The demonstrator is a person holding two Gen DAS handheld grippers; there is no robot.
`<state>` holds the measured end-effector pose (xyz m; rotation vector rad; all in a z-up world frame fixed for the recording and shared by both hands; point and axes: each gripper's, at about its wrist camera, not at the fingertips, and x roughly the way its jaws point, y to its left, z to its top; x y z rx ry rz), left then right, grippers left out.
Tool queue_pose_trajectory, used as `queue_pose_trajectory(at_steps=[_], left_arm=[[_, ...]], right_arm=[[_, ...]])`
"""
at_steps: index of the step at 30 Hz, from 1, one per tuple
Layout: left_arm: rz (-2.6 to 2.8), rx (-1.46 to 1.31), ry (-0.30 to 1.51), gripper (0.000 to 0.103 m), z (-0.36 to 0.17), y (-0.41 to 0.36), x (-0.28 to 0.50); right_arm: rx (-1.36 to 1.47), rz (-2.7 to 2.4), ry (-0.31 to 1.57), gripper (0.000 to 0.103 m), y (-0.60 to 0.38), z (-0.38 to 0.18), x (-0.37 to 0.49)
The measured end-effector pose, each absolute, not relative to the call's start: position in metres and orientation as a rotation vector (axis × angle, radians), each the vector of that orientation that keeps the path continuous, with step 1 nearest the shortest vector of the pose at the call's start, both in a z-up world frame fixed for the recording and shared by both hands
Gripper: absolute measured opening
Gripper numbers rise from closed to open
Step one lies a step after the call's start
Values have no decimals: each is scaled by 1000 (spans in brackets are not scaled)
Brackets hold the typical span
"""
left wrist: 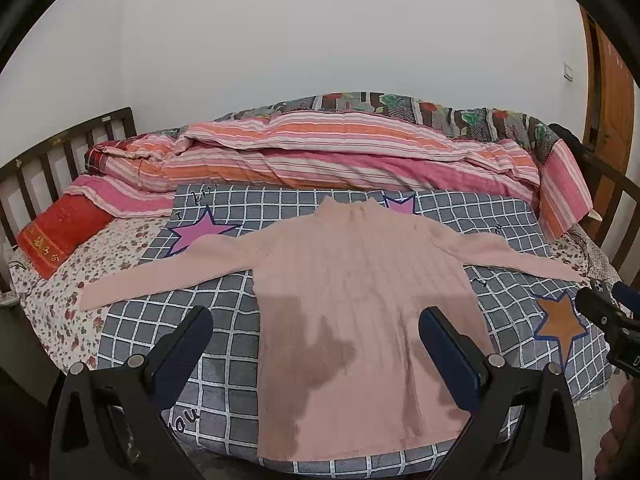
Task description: Fold small clothes
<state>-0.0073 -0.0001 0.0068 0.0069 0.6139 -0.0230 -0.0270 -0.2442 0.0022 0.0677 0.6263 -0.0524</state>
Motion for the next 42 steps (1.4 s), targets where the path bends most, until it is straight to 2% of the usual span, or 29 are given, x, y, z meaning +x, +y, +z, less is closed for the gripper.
queue_pose_trajectory(at_steps=[42], left_arm=[[-23,11,612,103,9,-7,-8]], right_arm=[[74,-38,612,103,-241,4,-32]])
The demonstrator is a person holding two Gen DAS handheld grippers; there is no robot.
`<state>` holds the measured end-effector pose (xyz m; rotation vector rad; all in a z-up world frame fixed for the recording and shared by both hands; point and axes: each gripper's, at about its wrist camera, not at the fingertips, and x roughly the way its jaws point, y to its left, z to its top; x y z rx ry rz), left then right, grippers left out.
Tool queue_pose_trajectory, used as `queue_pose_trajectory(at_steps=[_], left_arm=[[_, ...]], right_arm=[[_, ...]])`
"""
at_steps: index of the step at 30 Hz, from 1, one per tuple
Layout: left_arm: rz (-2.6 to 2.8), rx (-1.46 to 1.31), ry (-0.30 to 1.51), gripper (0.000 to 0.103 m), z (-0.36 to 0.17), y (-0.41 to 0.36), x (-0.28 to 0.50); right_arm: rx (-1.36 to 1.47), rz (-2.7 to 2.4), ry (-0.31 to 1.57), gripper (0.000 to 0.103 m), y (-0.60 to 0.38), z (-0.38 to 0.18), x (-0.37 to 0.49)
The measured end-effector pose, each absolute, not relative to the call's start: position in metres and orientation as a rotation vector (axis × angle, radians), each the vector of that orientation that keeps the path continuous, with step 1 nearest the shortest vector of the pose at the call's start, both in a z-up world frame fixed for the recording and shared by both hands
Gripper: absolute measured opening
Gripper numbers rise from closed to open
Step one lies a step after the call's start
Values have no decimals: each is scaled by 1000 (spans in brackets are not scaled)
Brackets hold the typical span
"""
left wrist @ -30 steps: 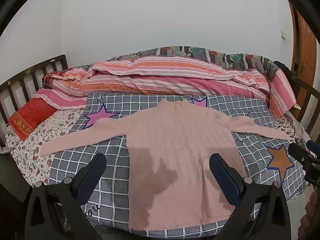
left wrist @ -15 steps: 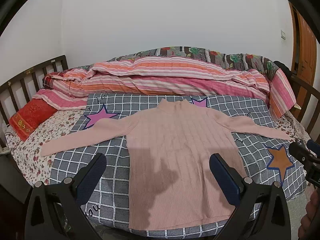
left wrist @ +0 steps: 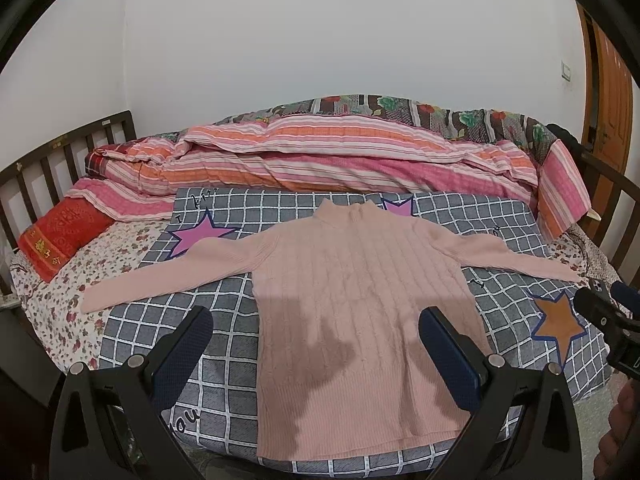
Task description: Fold small clothes
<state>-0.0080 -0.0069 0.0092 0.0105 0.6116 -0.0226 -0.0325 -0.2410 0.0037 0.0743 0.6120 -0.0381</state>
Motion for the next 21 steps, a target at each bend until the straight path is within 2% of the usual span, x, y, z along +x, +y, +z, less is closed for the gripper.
queue_pose_trajectory(at_steps=[21], left_arm=[[-34,0,604,103,11,4,-3]], right_arm=[[82,-3,622,103,-240,-1,-25]])
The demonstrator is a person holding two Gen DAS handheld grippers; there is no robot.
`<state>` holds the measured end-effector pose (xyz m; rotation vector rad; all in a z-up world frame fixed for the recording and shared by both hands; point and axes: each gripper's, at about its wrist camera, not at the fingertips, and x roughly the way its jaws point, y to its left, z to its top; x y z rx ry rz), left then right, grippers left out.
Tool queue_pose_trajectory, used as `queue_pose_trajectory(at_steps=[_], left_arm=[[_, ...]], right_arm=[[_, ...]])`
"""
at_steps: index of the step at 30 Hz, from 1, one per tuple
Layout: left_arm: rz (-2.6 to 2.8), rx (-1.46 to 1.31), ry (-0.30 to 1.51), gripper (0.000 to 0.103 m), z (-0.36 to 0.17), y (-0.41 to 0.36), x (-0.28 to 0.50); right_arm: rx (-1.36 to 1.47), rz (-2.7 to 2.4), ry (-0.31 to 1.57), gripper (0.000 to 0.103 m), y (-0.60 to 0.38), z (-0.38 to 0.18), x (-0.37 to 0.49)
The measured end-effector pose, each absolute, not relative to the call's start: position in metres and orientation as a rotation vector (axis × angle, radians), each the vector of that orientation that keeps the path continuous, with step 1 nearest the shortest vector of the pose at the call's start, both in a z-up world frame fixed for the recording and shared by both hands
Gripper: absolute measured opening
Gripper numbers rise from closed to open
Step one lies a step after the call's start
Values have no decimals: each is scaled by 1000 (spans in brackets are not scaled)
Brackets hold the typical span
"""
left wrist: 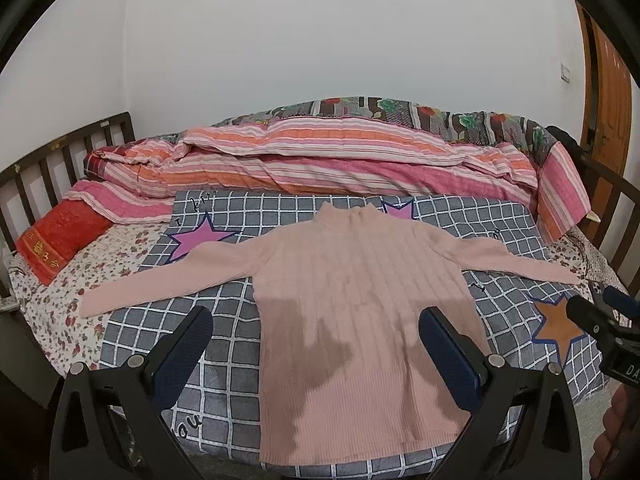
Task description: Fold small clothes
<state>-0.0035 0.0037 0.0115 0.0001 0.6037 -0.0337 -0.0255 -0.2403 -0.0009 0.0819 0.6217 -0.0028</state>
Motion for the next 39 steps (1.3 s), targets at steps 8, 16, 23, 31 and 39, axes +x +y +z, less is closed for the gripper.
queue_pose_trajectory(at_steps=[8,16,23,31,39], left_arm=[[-18,-79,642,103,-18,43,37],[124,-362,727,100,-95,151,86],[320,-539,739,94,-157,254,117],[439,-586,666,79,-178,324,156],[571,-509,640,7,-162,359,176]], right_arm=[[57,28,632,103,-229,-14,0],[65,86,689,103,-218,-50,46],[77,98,719,101,-207,-90,82],[84,104,769,97,-196,-123,124],[89,112,772,97,-204,-131,161]])
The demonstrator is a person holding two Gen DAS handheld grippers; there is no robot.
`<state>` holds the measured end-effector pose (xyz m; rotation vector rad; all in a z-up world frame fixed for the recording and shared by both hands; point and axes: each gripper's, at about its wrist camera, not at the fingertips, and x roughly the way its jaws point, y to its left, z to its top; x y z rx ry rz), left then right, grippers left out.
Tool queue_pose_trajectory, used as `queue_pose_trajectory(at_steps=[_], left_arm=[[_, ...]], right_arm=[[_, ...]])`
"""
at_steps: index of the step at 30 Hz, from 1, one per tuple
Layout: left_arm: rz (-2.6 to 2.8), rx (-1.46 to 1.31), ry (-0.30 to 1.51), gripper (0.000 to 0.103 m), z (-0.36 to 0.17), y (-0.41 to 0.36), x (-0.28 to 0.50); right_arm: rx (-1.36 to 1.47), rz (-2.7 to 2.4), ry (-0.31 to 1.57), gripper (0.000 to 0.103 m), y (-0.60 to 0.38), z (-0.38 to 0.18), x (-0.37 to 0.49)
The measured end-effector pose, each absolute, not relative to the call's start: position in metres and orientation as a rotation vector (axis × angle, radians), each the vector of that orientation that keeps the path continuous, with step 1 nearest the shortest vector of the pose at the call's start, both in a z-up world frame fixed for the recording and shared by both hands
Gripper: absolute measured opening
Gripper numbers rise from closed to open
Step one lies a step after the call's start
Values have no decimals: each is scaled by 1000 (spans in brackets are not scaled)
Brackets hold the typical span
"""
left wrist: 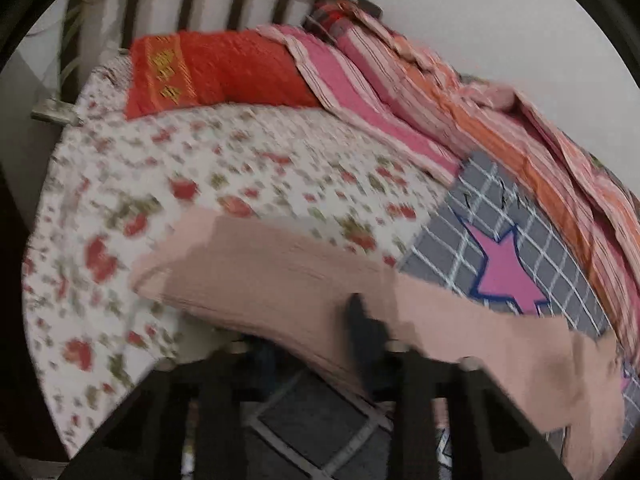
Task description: Fold small clothes
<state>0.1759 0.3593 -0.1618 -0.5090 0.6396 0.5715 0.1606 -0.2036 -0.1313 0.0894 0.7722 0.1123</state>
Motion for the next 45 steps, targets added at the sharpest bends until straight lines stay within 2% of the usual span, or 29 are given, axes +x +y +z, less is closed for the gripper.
queue_pose_trajectory(at_steps=[8,13,17,25,31,32,34,35,36,37,39,45], left_arm=[[438,-313,549,6,-81,293,200],[293,-196,481,6,-29,200,229],[152,-107,459,6,-8,107,257],[-121,17,533,6,-39,-83,298],[-274,55,677,10,-95,-166,302],[-288,52,700,12,-102,-167,302],[-281,33,733,28,-111,-165,299],[-273,15,737,32,-112,-158,298],[-266,-10,730,42,-110,-145,294],[-252,-31,718,61,-109,-132,291],[-210,-56,687,82,-106,-100,286],[-13,-60,690,82,-120,2,273]], right_arm=[[115,98,683,97,-235,-109,182],[184,76,665,97,-272,-114,181],[179,18,634,97,-304,-116,169],[350,-34,626,97,-379,-121,149],[380,-63,634,97,-400,-126,151],[366,-76,632,97,-400,-126,152],[346,-70,631,97,-398,-126,154],[338,-57,634,97,-395,-126,157],[330,-47,636,97,-393,-127,158],[323,-40,640,97,-390,-127,161],[318,-19,651,97,-382,-128,168],[326,77,694,97,-346,-131,187]])
